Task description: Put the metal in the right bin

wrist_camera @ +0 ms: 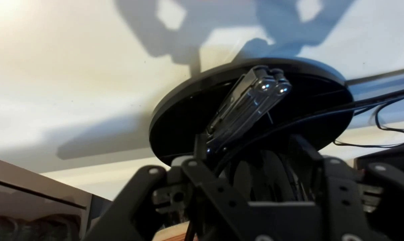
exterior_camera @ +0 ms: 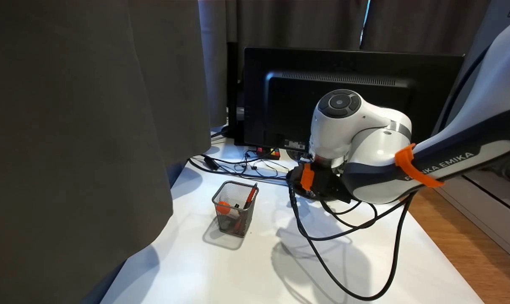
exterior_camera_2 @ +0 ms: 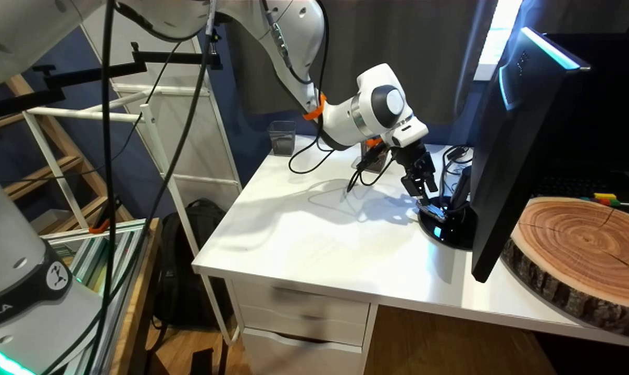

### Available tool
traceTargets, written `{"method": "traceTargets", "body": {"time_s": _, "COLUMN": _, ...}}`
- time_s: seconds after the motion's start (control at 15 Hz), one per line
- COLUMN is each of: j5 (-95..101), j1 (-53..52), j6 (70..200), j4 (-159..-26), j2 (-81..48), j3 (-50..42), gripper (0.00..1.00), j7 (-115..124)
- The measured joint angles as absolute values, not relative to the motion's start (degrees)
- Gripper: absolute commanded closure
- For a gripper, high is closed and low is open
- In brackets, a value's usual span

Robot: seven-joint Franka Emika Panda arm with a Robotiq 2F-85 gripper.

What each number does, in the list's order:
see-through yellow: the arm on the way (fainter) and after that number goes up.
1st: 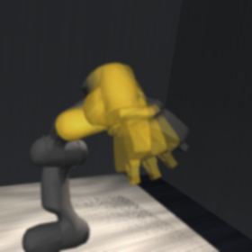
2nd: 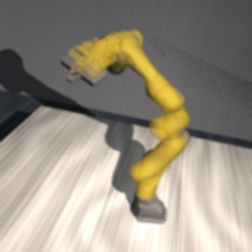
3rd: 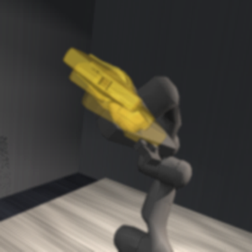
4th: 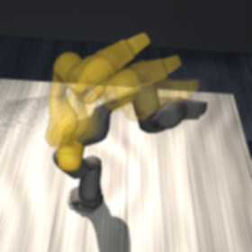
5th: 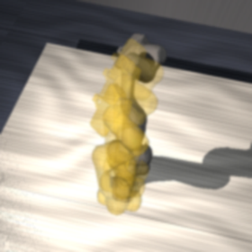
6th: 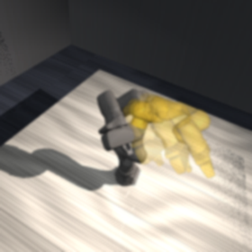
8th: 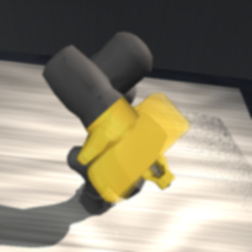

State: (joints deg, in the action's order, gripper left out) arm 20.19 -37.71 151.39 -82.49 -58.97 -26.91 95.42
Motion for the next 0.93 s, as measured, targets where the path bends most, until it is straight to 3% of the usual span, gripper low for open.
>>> {"method": "traceTargets", "body": {"time_s": 0.33, "j5": 20.19, "j1": -36.66, "j6": 151.13, "j4": -82.31, "j2": -59.99, "j3": -26.34, "gripper": 0.0, "j7": 95.47}}
{"method": "traceTargets", "body": {"time_s": 0.47, "j5": 20.18, "j1": -35.89, "j6": 151.05, "j4": -82.19, "j2": -60.63, "j3": -25.8, "gripper": 0.28, "j7": 95.47}}
{"method": "traceTargets", "body": {"time_s": 0.93, "j5": 20.18, "j1": -34.74, "j6": 150.97, "j4": -81.13, "j2": -61.43, "j3": -25.11, "gripper": 0.76, "j7": 95.5}}
